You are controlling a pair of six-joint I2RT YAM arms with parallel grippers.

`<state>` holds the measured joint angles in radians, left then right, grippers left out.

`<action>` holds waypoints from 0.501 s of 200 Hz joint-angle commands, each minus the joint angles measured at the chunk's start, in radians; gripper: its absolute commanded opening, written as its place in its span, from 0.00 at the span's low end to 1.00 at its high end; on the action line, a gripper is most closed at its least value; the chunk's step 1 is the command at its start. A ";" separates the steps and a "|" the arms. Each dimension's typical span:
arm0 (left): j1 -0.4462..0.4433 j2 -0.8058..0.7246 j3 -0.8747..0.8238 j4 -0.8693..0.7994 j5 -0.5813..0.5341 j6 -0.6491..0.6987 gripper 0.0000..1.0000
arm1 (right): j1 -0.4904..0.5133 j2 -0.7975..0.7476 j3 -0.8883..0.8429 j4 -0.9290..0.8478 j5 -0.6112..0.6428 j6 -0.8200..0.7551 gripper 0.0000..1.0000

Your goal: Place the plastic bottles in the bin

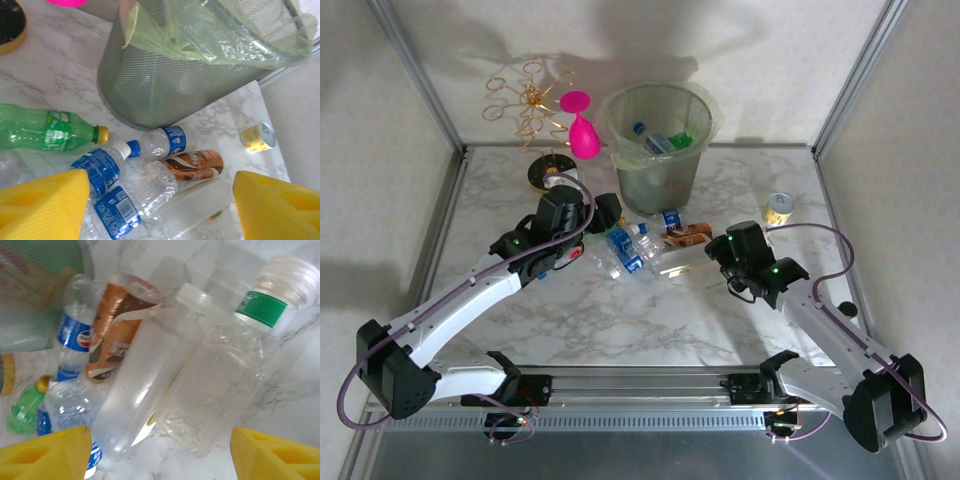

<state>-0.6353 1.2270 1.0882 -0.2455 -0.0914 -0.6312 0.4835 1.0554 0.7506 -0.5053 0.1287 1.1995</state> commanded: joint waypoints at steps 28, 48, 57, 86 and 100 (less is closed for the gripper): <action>0.000 0.004 -0.027 0.050 0.069 -0.028 0.75 | -0.037 0.083 -0.082 0.072 -0.064 0.082 0.73; 0.002 0.009 -0.027 0.049 0.074 -0.032 0.75 | -0.044 0.120 -0.093 0.091 -0.067 0.076 0.73; 0.002 0.005 -0.030 0.049 0.071 -0.032 0.75 | -0.050 0.134 -0.096 0.104 -0.073 0.070 0.73; 0.003 -0.003 -0.033 0.047 0.059 -0.028 0.74 | -0.058 0.181 -0.093 0.123 -0.065 0.060 0.73; 0.003 -0.004 -0.033 0.047 0.055 -0.028 0.74 | -0.062 0.210 -0.085 0.125 -0.059 0.051 0.72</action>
<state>-0.6350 1.2278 1.0599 -0.2127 -0.0399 -0.6552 0.4313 1.2259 0.6640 -0.3992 0.0586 1.2533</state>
